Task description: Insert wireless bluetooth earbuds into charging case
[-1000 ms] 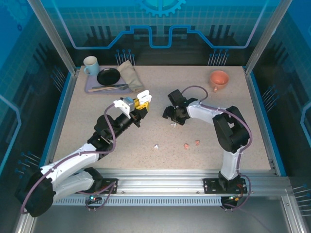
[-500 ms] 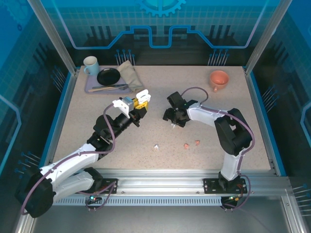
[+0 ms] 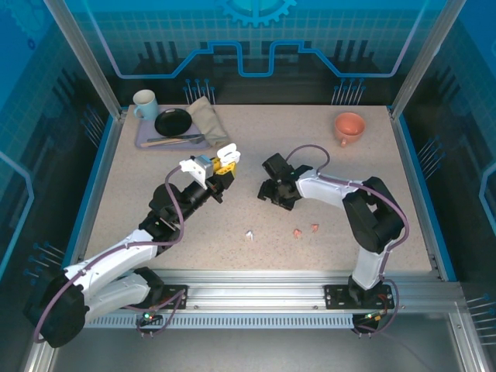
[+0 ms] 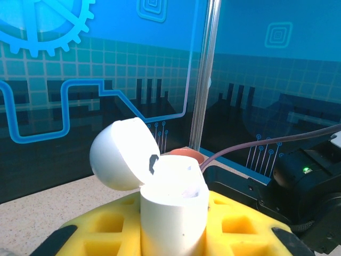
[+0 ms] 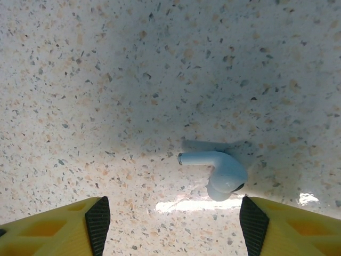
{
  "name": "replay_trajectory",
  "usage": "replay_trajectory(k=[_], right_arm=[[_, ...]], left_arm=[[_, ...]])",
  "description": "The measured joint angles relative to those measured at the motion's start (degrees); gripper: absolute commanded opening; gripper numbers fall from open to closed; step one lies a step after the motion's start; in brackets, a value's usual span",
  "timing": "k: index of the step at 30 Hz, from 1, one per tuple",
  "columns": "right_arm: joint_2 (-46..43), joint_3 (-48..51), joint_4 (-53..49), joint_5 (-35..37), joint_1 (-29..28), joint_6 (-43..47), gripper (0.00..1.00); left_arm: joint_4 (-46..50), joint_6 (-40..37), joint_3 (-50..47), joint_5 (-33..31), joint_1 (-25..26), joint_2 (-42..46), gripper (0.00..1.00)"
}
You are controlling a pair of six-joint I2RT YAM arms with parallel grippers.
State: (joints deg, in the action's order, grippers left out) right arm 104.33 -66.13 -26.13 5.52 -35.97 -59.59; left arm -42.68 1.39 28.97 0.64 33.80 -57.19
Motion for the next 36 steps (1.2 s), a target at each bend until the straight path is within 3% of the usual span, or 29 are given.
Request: replay_trajectory(k=[19, 26, 36], right_arm=[[10.32, -15.32, -4.61, 0.72, 1.49, 3.02, 0.67], [9.55, -18.4, -15.13, 6.49, 1.07, -3.69, 0.64], [11.43, -23.52, -23.39, 7.58, -1.05, -13.4, 0.61]], left_arm=[[0.0, 0.09, 0.0, 0.02, -0.02, -0.02, 0.0], [-0.59, 0.13, 0.0, 0.0, 0.0, -1.09, 0.0], [-1.77, 0.13, 0.02, 0.0, -0.02, -2.34, 0.0]])
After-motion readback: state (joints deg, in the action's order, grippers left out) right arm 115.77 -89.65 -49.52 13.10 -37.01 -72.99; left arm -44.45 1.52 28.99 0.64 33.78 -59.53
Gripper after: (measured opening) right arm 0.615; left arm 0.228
